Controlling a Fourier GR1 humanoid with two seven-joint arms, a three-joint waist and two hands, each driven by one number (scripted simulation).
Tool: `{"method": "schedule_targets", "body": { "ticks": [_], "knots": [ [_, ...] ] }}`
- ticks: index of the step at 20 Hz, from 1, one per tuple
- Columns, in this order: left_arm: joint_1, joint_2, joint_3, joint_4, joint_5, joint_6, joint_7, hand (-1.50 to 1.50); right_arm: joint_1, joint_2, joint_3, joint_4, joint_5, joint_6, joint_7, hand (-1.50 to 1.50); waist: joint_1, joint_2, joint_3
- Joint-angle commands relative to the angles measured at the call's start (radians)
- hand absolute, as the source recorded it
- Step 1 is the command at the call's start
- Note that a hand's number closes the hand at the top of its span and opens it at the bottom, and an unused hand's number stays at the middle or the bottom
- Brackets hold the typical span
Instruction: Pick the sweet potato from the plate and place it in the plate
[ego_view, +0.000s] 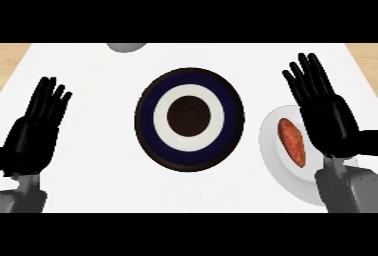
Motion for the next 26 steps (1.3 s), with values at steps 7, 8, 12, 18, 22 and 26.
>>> {"method": "schedule_targets", "body": {
  "ticks": [7,8,12,18,22,26],
  "knots": [
    [0.02,0.056,-0.067,0.11,-0.107,-0.001,0.08,0.0,-0.147,-0.372,-0.043,0.074,0.108,0.444,-0.121,1.5,0.005,0.002,-0.024],
    [0.03,0.064,-0.064,0.121,-0.107,-0.004,0.086,0.0,-0.15,-0.41,-0.039,0.063,0.166,0.464,-0.153,1.5,0.009,0.006,-0.019],
    [-0.039,0.059,-0.099,0.16,-0.145,0.006,0.134,0.0,-0.014,-0.282,-0.157,0.514,-0.021,0.646,-0.442,-1.5,0.035,0.035,-0.004],
    [-0.072,0.019,-0.138,0.195,-0.181,0.029,0.155,0.0,-0.05,-0.413,-0.074,0.596,0.261,0.795,-0.713,-1.5,0.04,0.022,-0.007],
    [-0.069,0.003,-0.139,0.214,-0.193,0.033,0.124,0.0,-0.061,-0.472,-0.011,0.649,0.389,0.747,-0.842,-1.5,0.046,0.018,-0.008],
    [-0.14,0.024,-0.105,0.262,-0.168,-0.001,0.162,0.0,-0.117,-0.495,0.055,0.731,0.476,0.67,-0.933,-1.5,0.043,0.019,-0.009]
  ]
}}
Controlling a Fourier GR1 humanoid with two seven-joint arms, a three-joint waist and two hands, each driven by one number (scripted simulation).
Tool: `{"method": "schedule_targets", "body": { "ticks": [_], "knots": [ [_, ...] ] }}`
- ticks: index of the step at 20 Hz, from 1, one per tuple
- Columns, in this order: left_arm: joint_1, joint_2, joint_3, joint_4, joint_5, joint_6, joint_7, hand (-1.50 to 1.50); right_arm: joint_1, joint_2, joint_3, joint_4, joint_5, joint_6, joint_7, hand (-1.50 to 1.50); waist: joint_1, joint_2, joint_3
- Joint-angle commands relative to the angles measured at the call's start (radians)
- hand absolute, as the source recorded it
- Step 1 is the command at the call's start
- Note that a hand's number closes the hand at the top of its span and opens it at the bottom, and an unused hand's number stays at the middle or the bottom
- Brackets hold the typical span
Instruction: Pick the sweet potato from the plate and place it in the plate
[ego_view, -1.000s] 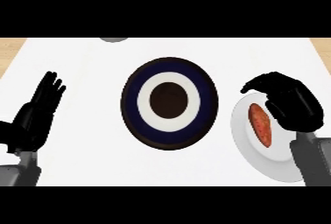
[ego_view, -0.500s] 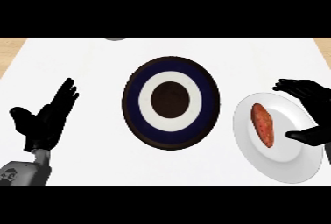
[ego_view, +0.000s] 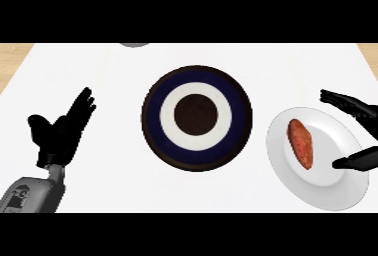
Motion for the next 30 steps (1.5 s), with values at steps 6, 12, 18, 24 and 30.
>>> {"method": "schedule_targets", "body": {
  "ticks": [6,12,18,24,30],
  "knots": [
    [-0.031,-0.011,0.016,0.045,-0.004,-0.015,-0.007,0.0,-0.097,-0.079,0.173,0.189,0.204,0.06,-0.292,-1.5,0.007,-0.005,-0.003],
    [-0.012,0.001,0.029,0.028,-0.008,-0.029,0.007,0.0,-0.155,-0.093,0.287,0.254,0.344,-0.077,-0.357,-1.5,-0.003,-0.012,-0.004],
    [-0.014,-0.046,0.004,0.048,-0.073,0.007,-0.001,0.0,-0.257,-0.046,0.346,0.374,0.452,-0.166,-0.351,-1.5,-0.016,-0.014,-0.005],
    [-0.075,-0.05,0.053,0.124,-0.052,-0.03,-0.004,0.0,-0.316,0.002,0.406,0.404,0.526,-0.174,-0.319,-1.5,-0.026,-0.014,-0.006],
    [0.022,-0.053,0.056,0.026,-0.08,-0.028,-0.004,0.0,-0.313,0.025,0.398,0.404,0.558,-0.189,-0.29,-1.5,-0.029,-0.019,-0.006]
  ]
}}
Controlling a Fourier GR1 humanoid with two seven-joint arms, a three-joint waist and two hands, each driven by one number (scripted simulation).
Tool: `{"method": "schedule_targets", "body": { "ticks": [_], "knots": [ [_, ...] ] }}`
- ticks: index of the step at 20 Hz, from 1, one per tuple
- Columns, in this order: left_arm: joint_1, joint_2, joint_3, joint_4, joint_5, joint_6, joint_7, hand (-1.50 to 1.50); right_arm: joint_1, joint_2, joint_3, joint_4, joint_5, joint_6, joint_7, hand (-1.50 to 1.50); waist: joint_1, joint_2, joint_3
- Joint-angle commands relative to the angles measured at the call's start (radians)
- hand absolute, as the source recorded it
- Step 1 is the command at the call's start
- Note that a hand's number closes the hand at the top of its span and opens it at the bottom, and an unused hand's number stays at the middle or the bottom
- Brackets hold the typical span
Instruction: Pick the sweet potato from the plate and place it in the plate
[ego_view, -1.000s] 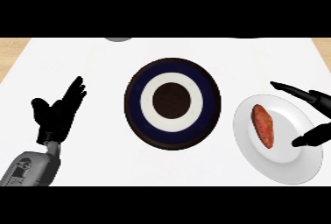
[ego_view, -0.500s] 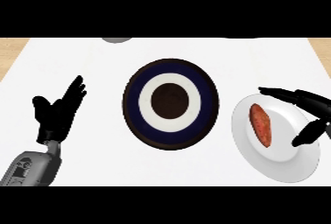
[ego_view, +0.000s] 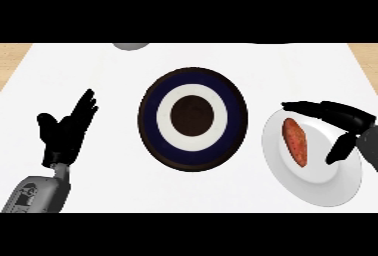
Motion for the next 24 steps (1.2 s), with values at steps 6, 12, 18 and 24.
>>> {"method": "schedule_targets", "body": {
  "ticks": [6,12,18,24],
  "knots": [
    [-0.013,-0.022,0.041,0.022,-0.019,-0.032,-0.016,0.0,-0.056,0.133,-0.005,0.174,0.117,-0.042,-0.073,-1.5,0.0,0.002,0.0],
    [-0.008,-0.023,0.066,0.008,-0.038,-0.052,0.012,0.0,-0.073,0.131,-0.02,0.146,0.183,-0.04,-0.059,-1.5,-0.005,-0.001,0.0],
    [0.053,-0.017,0.078,0.002,-0.03,-0.084,-0.032,0.0,-0.039,0.129,0.051,0.108,0.241,-0.024,-0.153,1.5,-0.004,-0.001,0.0],
    [-0.007,-0.058,0.064,-0.028,-0.065,-0.022,0.046,0.0,-0.029,0.134,0.026,0.063,0.206,0.012,-0.158,1.5,-0.01,-0.002,0.0]
  ]
}}
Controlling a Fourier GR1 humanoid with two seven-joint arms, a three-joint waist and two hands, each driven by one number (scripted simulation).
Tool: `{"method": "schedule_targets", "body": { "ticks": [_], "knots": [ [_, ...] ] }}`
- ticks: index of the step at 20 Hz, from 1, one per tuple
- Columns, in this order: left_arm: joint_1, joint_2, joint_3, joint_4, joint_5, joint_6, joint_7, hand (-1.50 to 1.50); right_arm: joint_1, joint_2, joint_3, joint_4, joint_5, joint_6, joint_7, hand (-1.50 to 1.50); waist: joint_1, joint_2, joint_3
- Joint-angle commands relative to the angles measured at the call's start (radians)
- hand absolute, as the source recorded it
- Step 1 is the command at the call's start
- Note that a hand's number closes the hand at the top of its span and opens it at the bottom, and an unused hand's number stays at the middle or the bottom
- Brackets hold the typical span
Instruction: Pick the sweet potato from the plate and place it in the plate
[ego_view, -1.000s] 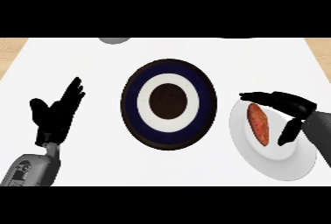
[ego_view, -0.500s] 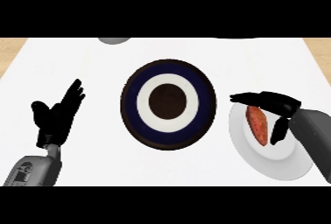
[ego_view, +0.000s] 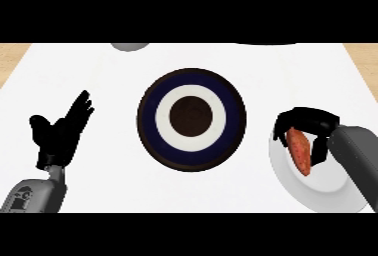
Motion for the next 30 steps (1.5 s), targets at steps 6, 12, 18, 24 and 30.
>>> {"method": "schedule_targets", "body": {
  "ticks": [6,12,18,24,30],
  "knots": [
    [-0.022,0.008,0.018,-0.002,-0.014,-0.011,0.017,0.0,0.059,0.021,-0.094,-0.028,-0.067,-0.045,-0.063,1.5,-0.005,0.006,0.009],
    [0.012,-0.002,0.012,0.002,-0.013,-0.002,0.019,0.0,0.03,0.449,-0.049,-0.253,-0.085,-0.093,0.415,1.5,-0.021,-0.033,0.001],
    [0.01,-0.011,0.004,0.016,-0.027,0.006,0.01,0.0,-0.005,0.526,-0.071,-0.444,-0.161,-0.323,0.723,1.5,-0.028,-0.041,0.006],
    [0.009,-0.019,0.01,0.019,-0.022,0.015,0.018,0.0,-0.037,0.529,-0.018,-0.651,-0.126,-0.574,1.083,1.5,-0.039,-0.042,0.005],
    [-0.029,-0.033,0.011,0.046,-0.03,0.022,0.007,0.0,-0.069,0.53,0.159,-0.837,-0.08,-0.706,1.577,1.5,-0.024,-0.017,0.005]
  ]
}}
